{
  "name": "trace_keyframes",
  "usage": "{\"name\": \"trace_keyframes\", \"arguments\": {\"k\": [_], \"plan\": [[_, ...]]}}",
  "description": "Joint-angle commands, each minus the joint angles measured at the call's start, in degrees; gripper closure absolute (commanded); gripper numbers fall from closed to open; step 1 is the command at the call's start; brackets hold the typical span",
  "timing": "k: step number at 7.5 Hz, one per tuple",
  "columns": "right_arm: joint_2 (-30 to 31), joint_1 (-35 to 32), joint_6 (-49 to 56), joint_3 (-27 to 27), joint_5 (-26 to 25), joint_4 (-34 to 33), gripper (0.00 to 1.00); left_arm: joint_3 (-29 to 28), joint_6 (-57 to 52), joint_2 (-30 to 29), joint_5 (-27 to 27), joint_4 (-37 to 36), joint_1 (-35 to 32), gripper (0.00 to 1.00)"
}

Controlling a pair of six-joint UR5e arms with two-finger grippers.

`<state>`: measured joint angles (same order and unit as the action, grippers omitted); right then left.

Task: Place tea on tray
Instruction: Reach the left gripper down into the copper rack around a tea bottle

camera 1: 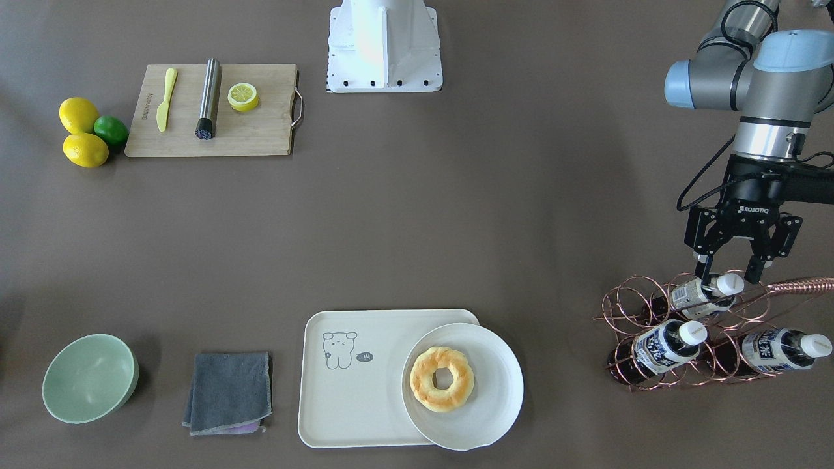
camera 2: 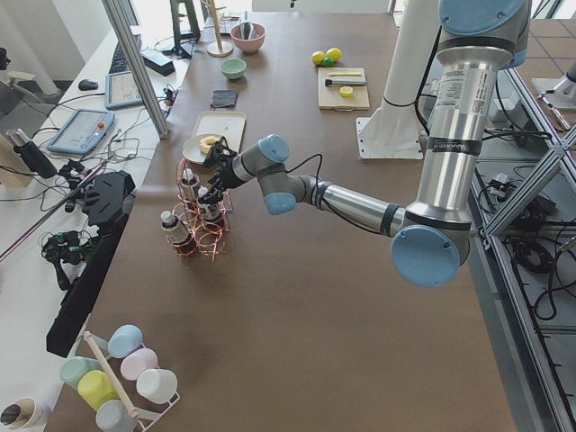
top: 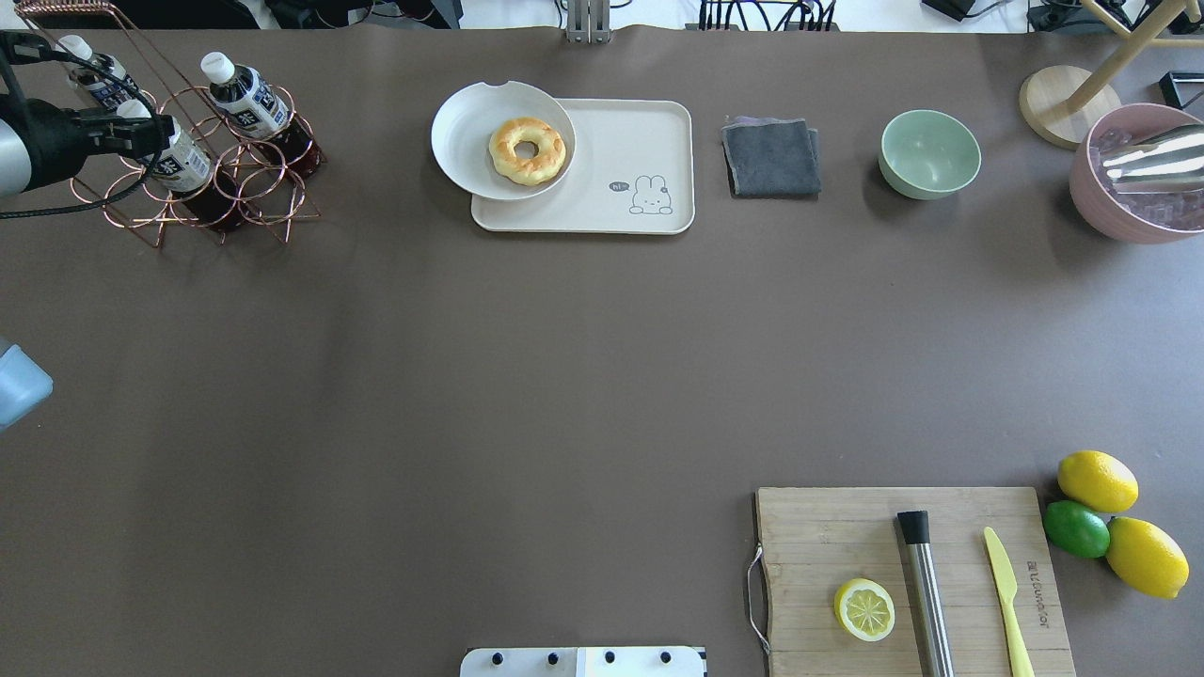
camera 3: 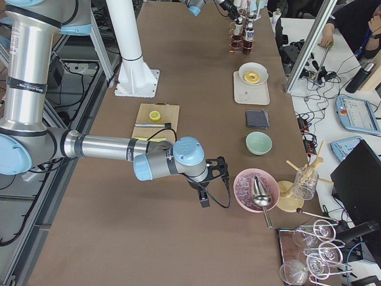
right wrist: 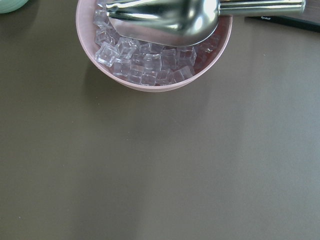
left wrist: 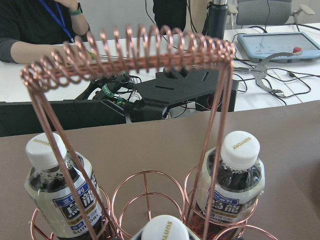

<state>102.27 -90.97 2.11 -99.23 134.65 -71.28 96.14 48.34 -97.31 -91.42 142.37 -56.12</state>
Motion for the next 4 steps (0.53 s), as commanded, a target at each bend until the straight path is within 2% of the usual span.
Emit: {"name": "trace_keyframes", "arguments": {"k": [1,4], "plan": [[0.03,0.0,0.0,0.0,0.0,0.0,0.0,-1.12,0.0,-0.16,0.01,0.89,-0.04,0.24],[0.03,0.0,0.0,-0.09,0.0,0.0,0.0,-1.21,0.0,-0.16,0.01,1.24,-0.21,0.31]]}}
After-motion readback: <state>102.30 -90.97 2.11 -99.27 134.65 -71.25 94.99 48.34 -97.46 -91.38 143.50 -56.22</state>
